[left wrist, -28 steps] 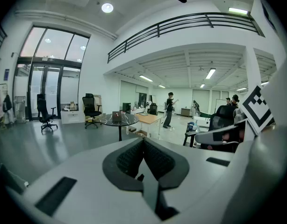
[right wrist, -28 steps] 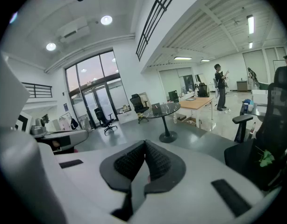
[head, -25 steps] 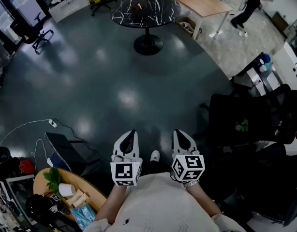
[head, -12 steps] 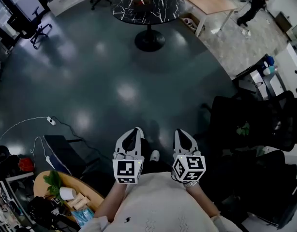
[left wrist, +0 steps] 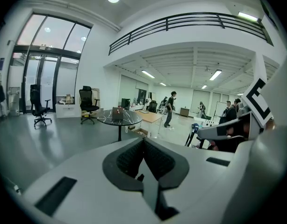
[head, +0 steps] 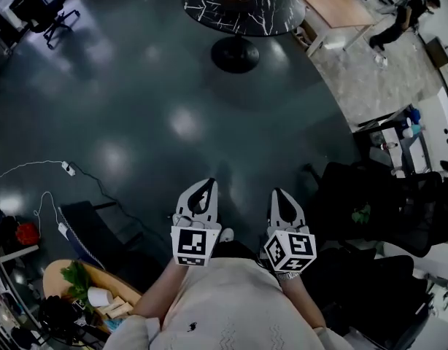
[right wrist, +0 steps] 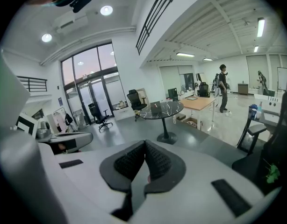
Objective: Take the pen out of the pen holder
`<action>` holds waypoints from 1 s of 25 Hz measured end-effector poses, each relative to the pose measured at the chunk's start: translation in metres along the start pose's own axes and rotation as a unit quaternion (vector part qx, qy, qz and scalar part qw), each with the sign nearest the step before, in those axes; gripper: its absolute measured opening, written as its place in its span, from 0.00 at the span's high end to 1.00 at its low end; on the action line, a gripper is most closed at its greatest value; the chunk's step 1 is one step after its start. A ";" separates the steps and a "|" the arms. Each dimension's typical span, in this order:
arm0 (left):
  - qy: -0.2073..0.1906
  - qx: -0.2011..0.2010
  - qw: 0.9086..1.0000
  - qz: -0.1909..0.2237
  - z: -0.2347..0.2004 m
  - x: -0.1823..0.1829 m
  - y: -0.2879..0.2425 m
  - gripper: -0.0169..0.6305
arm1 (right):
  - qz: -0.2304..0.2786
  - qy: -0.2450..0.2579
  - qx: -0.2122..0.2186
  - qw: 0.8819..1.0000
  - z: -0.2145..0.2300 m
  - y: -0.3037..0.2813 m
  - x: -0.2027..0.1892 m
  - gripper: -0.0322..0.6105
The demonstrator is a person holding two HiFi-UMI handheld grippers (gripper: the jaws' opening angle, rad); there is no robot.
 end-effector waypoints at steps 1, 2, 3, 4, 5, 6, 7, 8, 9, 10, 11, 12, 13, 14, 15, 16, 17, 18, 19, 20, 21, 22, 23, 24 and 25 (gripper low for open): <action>0.001 -0.001 1.000 0.002 -0.009 0.003 -0.005 0.95 | -0.001 0.001 0.000 1.000 -0.004 -0.009 0.004 0.92; 0.002 -0.001 1.000 0.005 -0.018 0.006 -0.009 0.95 | -0.002 0.003 0.000 1.000 -0.010 -0.019 0.006 0.92; 0.004 -0.001 1.000 0.008 -0.028 0.008 -0.011 0.95 | -0.003 0.006 0.002 1.000 -0.016 -0.028 0.008 0.92; 0.007 -0.001 1.000 0.010 -0.037 0.008 -0.013 0.95 | -0.005 0.011 0.004 1.000 -0.024 -0.037 0.010 0.92; 0.011 -0.001 1.000 0.010 -0.046 0.007 -0.015 0.95 | -0.008 0.016 0.007 1.000 -0.032 -0.045 0.011 0.92; 0.015 -0.002 1.000 0.009 -0.054 0.005 -0.018 0.95 | -0.011 0.020 0.011 1.000 -0.040 -0.051 0.012 0.92; 0.017 -0.004 1.000 0.006 -0.060 0.002 -0.022 0.95 | -0.012 0.022 0.015 1.000 -0.048 -0.057 0.014 0.92; 0.019 -0.006 1.000 0.003 -0.066 0.001 -0.028 0.95 | -0.012 0.025 0.019 0.999 -0.056 -0.062 0.016 0.92; 0.020 -0.008 1.000 0.002 -0.071 0.001 -0.034 0.95 | -0.012 0.027 0.022 0.999 -0.062 -0.066 0.018 0.92; 0.022 -0.010 1.000 0.004 -0.075 0.004 -0.039 0.95 | -0.012 0.030 0.024 0.999 -0.068 -0.069 0.019 0.92; 0.022 -0.012 1.000 0.009 -0.078 0.008 -0.042 0.95 | -0.013 0.032 0.026 0.999 -0.072 -0.072 0.019 0.92; 0.022 -0.014 1.000 0.015 -0.080 0.012 -0.043 0.95 | -0.014 0.033 0.027 0.999 -0.075 -0.074 0.019 0.92; 0.021 -0.015 0.999 0.020 -0.082 0.015 -0.044 0.95 | -0.015 0.033 0.027 0.999 -0.077 -0.075 0.019 0.92; 0.020 -0.015 0.999 0.023 -0.084 0.018 -0.045 0.95 | -0.015 0.032 0.026 0.999 -0.078 -0.077 0.020 0.92; 0.020 -0.016 0.999 0.023 -0.086 0.018 -0.047 0.95 | -0.015 0.031 0.026 0.999 -0.079 -0.080 0.021 0.92; 0.022 -0.017 0.999 0.021 -0.089 0.017 -0.049 0.95 | -0.015 0.031 0.025 0.999 -0.080 -0.082 0.023 0.92; 0.025 -0.018 0.999 0.018 -0.091 0.015 -0.050 0.95 | -0.016 0.031 0.025 0.999 -0.080 -0.085 0.024 0.92; 0.028 -0.018 0.999 0.015 -0.093 0.013 -0.051 0.95 | -0.018 0.033 0.025 0.999 -0.080 -0.087 0.025 0.92; 0.031 -0.017 0.999 0.012 -0.094 0.011 -0.052 0.95 | -0.019 0.035 0.025 0.999 -0.080 -0.090 0.026 0.92; 0.033 -0.016 0.999 0.010 -0.095 0.010 -0.055 0.95 | -0.021 0.036 0.025 0.999 -0.077 -0.093 0.027 0.92; 0.034 -0.015 0.999 0.008 -0.096 0.009 -0.058 0.95 | -0.022 0.035 0.024 0.999 -0.074 -0.097 0.029 0.92; 0.034 -0.014 0.999 0.006 -0.096 0.009 -0.062 0.95 | -0.023 0.032 0.023 0.999 -0.070 -0.101 0.031 0.92; 0.034 -0.012 0.999 0.005 -0.096 0.010 -0.067 0.95 | -0.023 0.030 0.022 0.999 -0.066 -0.106 0.033 0.92; 0.032 -0.011 0.999 0.005 -0.097 0.012 -0.071 0.95 | -0.023 0.027 0.022 0.999 -0.062 -0.111 0.036 0.92; 0.031 -0.010 0.999 0.006 -0.098 0.014 -0.076 0.95 | -0.023 0.026 0.022 0.999 -0.058 -0.116 0.039 0.92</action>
Point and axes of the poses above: the fingertips, and each gripper's own axes: y backward along the fingers, z to its right, x out of its top, the point moved 5 cm from there along y, backward along the fingers, and after that the axes turned 11 degrees about -y, right-handed, at the moved point
